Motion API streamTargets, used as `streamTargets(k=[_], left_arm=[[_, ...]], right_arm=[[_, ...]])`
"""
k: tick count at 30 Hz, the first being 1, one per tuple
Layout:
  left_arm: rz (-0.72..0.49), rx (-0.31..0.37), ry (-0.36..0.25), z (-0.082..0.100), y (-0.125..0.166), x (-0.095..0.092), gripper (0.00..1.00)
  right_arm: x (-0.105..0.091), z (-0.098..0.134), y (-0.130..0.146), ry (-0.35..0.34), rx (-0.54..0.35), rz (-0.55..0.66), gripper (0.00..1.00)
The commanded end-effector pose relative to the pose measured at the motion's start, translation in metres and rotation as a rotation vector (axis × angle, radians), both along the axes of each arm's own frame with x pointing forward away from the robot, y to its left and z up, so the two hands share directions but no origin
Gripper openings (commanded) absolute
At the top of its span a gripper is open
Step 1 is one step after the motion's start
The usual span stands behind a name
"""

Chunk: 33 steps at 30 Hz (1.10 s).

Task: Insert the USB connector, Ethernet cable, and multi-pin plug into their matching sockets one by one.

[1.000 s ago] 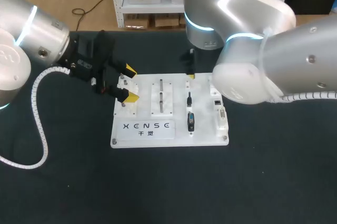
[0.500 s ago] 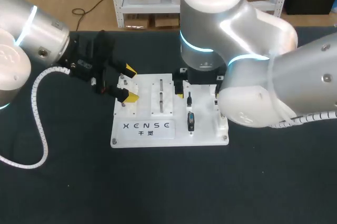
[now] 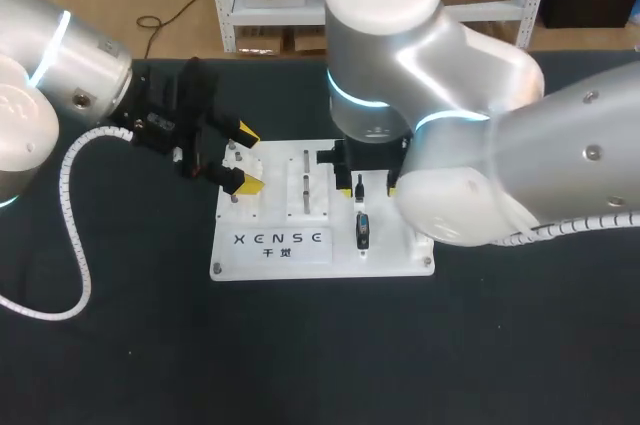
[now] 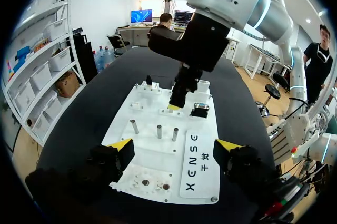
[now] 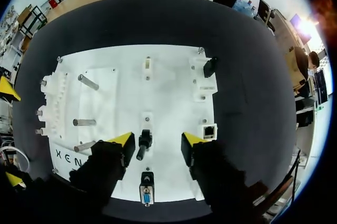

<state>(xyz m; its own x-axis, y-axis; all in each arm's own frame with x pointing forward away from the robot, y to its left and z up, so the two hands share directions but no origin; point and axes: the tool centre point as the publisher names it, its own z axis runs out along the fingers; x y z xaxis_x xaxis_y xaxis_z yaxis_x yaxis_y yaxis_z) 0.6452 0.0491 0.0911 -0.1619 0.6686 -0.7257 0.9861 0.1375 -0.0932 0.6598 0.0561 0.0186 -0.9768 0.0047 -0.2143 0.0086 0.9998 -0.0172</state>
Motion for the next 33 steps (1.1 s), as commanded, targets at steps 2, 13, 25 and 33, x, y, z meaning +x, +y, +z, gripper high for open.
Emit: streamTargets(k=[2, 13, 25, 33], left_arm=[[-0.002, 0.001, 0.002, 0.000, 0.000, 0.001, 1.00], [-0.002, 0.001, 0.002, 0.000, 0.000, 0.001, 1.00], [-0.002, 0.001, 0.002, 0.000, 0.000, 0.001, 1.00], [-0.002, 0.001, 0.002, 0.000, 0.000, 0.001, 1.00]], right_arm=[[0.003, -0.002, 0.007, 0.015, -0.002, 0.001, 0.47], [0.006, -0.004, 0.010, 0.013, -0.004, 0.013, 0.00], [0.011, 0.024, -0.014, -0.036, 0.023, 0.034, 0.00], [0.007, 0.026, -0.040, -0.048, 0.010, -0.002, 0.00]])
